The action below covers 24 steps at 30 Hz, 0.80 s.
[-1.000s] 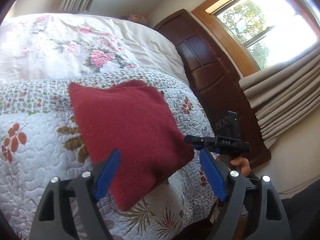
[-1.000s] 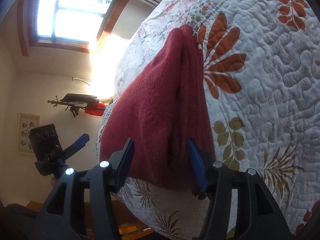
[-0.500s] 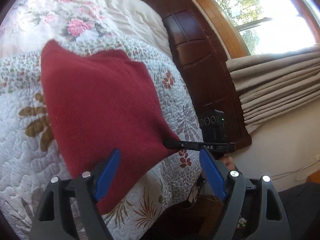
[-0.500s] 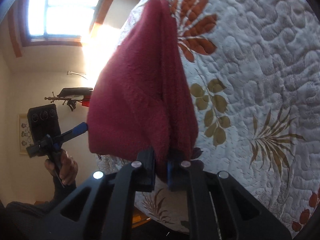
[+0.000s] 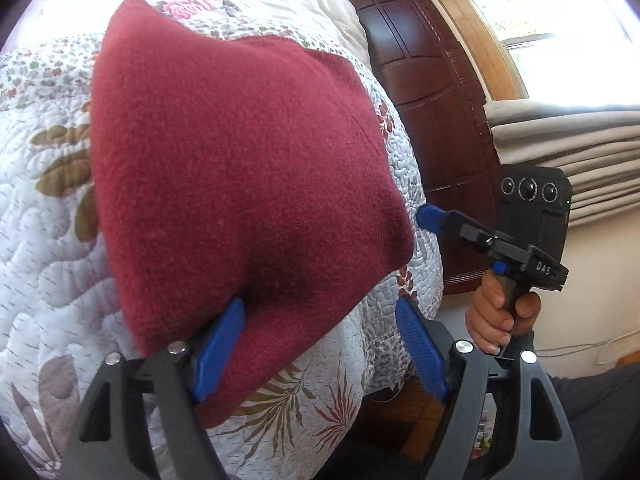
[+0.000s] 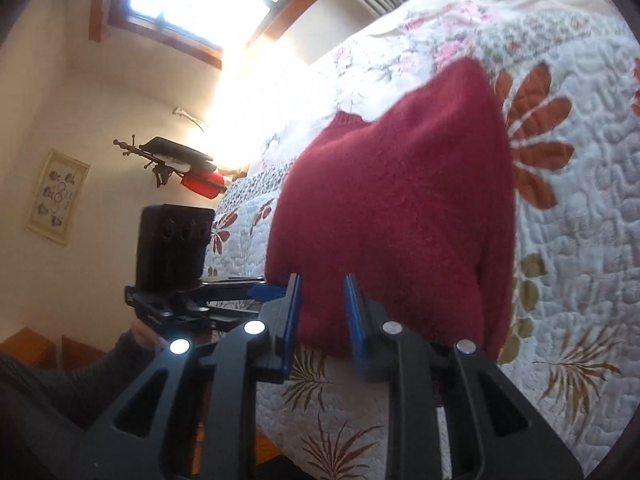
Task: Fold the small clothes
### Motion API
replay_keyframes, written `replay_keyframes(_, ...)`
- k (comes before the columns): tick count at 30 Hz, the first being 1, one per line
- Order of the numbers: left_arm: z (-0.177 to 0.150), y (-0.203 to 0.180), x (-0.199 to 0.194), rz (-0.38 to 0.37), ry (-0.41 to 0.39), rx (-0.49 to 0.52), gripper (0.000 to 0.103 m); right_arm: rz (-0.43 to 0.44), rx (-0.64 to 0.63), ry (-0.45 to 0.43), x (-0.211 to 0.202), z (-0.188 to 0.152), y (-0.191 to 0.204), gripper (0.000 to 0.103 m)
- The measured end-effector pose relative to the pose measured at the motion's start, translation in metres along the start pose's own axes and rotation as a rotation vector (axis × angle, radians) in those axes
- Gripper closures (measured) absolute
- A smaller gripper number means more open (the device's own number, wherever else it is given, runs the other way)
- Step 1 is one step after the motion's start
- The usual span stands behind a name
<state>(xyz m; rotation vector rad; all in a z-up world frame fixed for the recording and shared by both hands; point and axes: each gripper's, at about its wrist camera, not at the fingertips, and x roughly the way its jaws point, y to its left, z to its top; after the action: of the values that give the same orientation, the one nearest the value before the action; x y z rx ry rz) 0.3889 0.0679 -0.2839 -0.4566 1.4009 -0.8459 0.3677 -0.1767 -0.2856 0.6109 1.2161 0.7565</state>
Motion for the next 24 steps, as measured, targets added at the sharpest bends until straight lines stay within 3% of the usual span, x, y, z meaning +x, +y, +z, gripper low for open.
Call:
replay_keyframes(1,-0.001,0.001,0.001,0.003,0.0,0.0,0.033,-0.024,0.045,0.02,0.013,-0.003,-0.019,0.087)
replay_keyframes(2,0.0,0.004,0.003,0.009,0.003,-0.002,0.036,-0.035,0.085,0.031,0.022,-0.008,-0.037,0.103)
replay_keyframes(5,-0.007,0.013,0.003,0.032,0.007,-0.036,0.058,0.01,0.183,0.027,0.012,-0.016,-0.056,0.103)
replay_keyframes(6,-0.008,0.008,-0.002,0.032,-0.006,-0.035,0.057,-0.002,0.158,0.012,0.001,-0.015,-0.046,0.097)
replay_keyframes(8,-0.012,-0.003,-0.015,0.012,-0.048,-0.037,0.044,0.027,0.127,-0.031,-0.023,-0.005,-0.027,0.088)
replay_keyframes(10,-0.014,-0.014,-0.029,-0.011,-0.094,-0.055,0.021,0.052,0.098,-0.086,-0.039,0.017,-0.015,0.087)
replay_keyframes(11,-0.014,-0.021,-0.035,-0.029,-0.118,-0.053,0.019,0.08,0.098,-0.104,-0.042,0.032,-0.014,0.085)
replay_keyframes(15,-0.007,-0.032,-0.042,-0.093,-0.165,-0.046,0.017,0.165,0.131,-0.114,-0.024,0.086,-0.028,0.082)
replay_keyframes(19,0.004,-0.019,-0.014,-0.115,-0.105,-0.116,0.017,0.206,0.176,-0.048,0.014,0.107,-0.047,0.083)
replay_keyframes(20,0.005,-0.016,-0.006,-0.104,-0.092,-0.129,0.017,0.189,0.184,-0.029,0.019,0.107,-0.055,0.089)
replay_keyframes(21,0.005,-0.012,0.0,-0.094,-0.08,-0.138,0.017,0.181,0.19,-0.018,0.024,0.106,-0.064,0.103)
replay_keyframes(24,0.008,-0.01,0.004,-0.077,-0.056,-0.116,0.017,0.238,0.25,-0.002,0.025,0.104,-0.088,0.103)
